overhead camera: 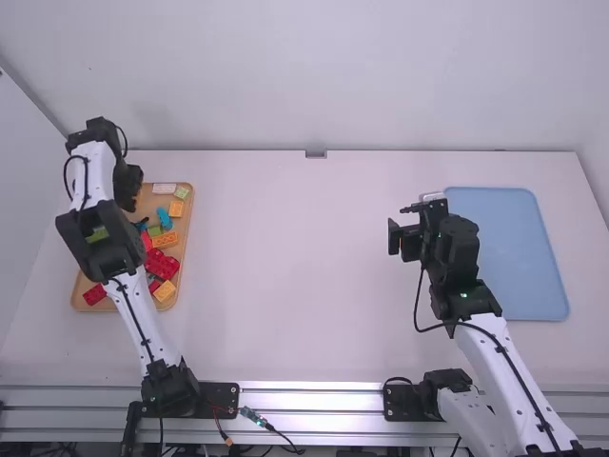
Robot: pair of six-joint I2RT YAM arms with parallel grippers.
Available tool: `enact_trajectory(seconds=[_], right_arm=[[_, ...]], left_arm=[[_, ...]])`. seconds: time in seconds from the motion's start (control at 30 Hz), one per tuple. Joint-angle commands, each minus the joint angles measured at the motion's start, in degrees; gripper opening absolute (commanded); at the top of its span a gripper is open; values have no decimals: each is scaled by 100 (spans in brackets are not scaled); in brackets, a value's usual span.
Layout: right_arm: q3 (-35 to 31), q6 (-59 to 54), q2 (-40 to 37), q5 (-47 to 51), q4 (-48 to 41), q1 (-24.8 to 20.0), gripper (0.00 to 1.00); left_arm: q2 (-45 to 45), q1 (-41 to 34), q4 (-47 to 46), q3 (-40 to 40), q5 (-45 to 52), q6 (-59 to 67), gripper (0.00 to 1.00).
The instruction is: Assemble lego blocks to make yellow taxi
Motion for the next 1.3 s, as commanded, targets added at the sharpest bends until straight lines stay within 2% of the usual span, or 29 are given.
enact_trajectory(seconds=[0.0,0.3,0.5,0.67,0.77,0.9,1.03,1.17,1.27], right_arm=[[114,-9,-10,2,35,28,99],[114,437,-10,-2,50,-142,99],[114,505,-10,-20,-17,-122,99],[114,461,-10,-7,-11,-31,99],[114,463,-8,0,-9,-11,99],[114,461,-10,-4,-17,-52,99],[114,461,-10,-28,-15,-94,99],[114,461,-10,-46,-17,-96,99],[114,455,-10,-42,-11,-44,99]], left_arm=[[43,-42,-204,260,-61,5,2],[-31,-199,-408,485,225,562,2],[-215,-925,-580,476,-459,479,2],[-372,-1578,-646,476,-638,490,2],[-556,-2199,-840,474,-1335,267,2],[-709,-2752,-932,455,-1624,370,2],[-750,-3010,-1026,448,-1578,453,2],[-794,-3071,-956,361,-1056,704,2],[-1034,-3075,-749,-81,-1078,676,2]])
